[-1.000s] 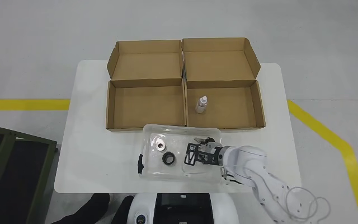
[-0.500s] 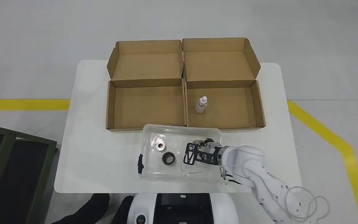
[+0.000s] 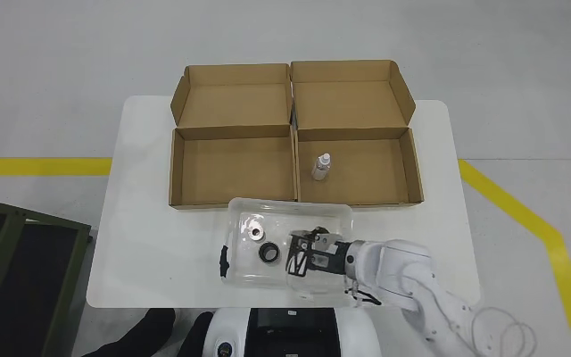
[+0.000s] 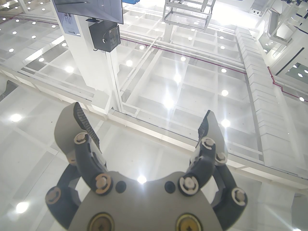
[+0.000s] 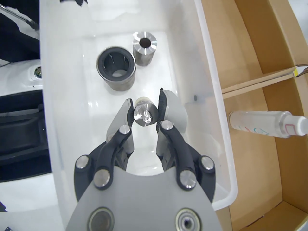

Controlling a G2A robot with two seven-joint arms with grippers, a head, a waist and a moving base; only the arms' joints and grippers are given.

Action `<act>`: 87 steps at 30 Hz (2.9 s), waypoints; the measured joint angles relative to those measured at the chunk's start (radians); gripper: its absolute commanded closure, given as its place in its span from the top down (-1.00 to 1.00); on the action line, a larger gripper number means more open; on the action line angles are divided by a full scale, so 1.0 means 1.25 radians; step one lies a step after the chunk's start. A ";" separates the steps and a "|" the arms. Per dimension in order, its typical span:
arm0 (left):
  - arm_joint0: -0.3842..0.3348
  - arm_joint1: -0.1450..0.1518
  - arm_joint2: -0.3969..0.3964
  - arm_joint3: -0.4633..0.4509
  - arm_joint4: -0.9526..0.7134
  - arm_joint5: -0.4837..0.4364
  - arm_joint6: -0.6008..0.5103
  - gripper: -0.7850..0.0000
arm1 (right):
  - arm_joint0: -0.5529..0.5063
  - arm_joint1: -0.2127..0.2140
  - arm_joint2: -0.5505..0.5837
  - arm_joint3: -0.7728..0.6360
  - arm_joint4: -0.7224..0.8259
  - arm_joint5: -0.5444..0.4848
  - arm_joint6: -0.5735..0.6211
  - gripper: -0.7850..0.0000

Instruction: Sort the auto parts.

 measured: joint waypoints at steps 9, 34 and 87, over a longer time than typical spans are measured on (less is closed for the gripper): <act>0.000 0.000 0.000 0.000 0.000 0.000 0.000 1.00 | -0.073 0.007 0.044 -0.073 0.049 0.047 -0.160 -1.00; 0.000 0.000 0.000 0.000 0.000 0.000 0.000 1.00 | -0.010 -0.002 0.085 -0.089 0.347 0.062 -0.456 -1.00; 0.000 0.000 0.000 0.000 0.000 0.000 0.000 1.00 | -0.084 0.027 0.320 0.090 0.275 0.146 -0.235 -1.00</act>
